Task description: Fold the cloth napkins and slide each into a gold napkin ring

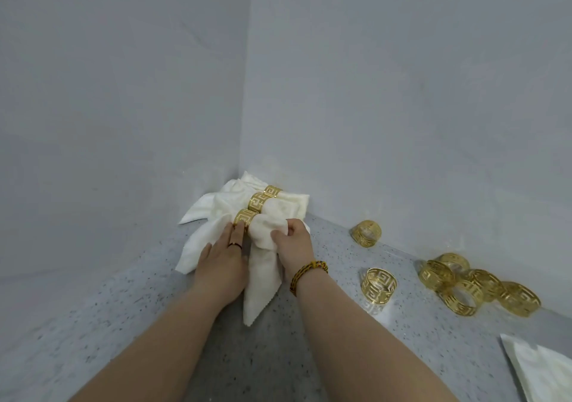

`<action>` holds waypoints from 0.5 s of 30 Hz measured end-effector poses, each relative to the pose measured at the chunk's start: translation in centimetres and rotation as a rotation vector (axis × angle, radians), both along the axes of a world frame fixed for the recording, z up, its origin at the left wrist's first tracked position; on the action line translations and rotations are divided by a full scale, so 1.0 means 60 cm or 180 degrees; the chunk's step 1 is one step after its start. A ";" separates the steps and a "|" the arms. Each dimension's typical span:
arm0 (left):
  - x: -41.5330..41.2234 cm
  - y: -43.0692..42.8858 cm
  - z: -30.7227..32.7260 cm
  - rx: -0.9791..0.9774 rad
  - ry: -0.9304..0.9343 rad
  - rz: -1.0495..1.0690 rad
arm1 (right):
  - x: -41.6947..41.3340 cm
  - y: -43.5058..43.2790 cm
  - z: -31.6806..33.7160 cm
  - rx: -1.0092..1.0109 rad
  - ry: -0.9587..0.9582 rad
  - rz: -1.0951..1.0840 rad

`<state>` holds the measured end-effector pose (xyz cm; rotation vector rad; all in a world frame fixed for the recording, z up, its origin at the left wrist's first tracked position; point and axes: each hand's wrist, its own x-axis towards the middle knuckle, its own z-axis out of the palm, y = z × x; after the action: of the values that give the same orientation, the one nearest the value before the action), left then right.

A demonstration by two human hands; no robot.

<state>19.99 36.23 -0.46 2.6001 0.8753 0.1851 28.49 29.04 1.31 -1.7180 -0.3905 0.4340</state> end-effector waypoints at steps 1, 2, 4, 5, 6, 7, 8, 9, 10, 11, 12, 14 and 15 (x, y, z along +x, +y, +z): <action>0.002 0.006 -0.004 0.0000 -0.0070 0.0008 | 0.001 0.005 -0.001 -0.0002 -0.0011 0.0021; 0.003 0.013 -0.009 0.0051 -0.0120 -0.0010 | 0.002 0.010 0.001 -0.0027 -0.0027 0.0047; 0.007 0.025 -0.015 0.0183 -0.0072 -0.0048 | 0.008 0.015 0.004 -0.0134 -0.0101 0.0093; 0.008 0.029 -0.017 0.0187 -0.0055 -0.0045 | 0.013 0.016 0.006 -0.0199 -0.0165 0.0100; 0.015 0.033 -0.018 0.0152 -0.0052 -0.0012 | 0.018 0.019 0.007 -0.0332 -0.0254 0.0095; 0.017 0.033 -0.016 0.0118 -0.0054 0.0004 | 0.019 0.018 0.010 -0.0515 -0.0361 0.0072; 0.023 0.034 -0.014 0.0123 -0.0041 0.0005 | 0.024 0.017 0.011 -0.0708 -0.0447 0.0061; 0.026 0.034 -0.012 0.0194 -0.0030 0.0020 | 0.025 0.017 0.012 -0.0843 -0.0512 0.0075; 0.029 0.033 -0.011 0.0288 -0.0012 0.0029 | 0.028 0.018 0.010 -0.0913 -0.0548 0.0114; 0.032 0.033 -0.013 0.0351 -0.0023 0.0047 | 0.029 0.019 0.010 -0.0978 -0.0593 0.0156; 0.033 0.034 -0.013 0.0376 -0.0058 0.0086 | 0.032 0.022 0.007 -0.1057 -0.0698 0.0166; 0.034 0.035 -0.013 0.0426 -0.0034 0.0129 | 0.039 0.029 -0.001 -0.1097 -0.0925 0.0117; 0.034 0.034 -0.014 0.0437 0.0002 0.0129 | 0.041 0.031 -0.004 -0.1091 -0.0951 0.0077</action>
<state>22.04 38.27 -1.30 2.7096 0.9469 0.2642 30.93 30.89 1.07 -2.1232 -0.5780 0.2706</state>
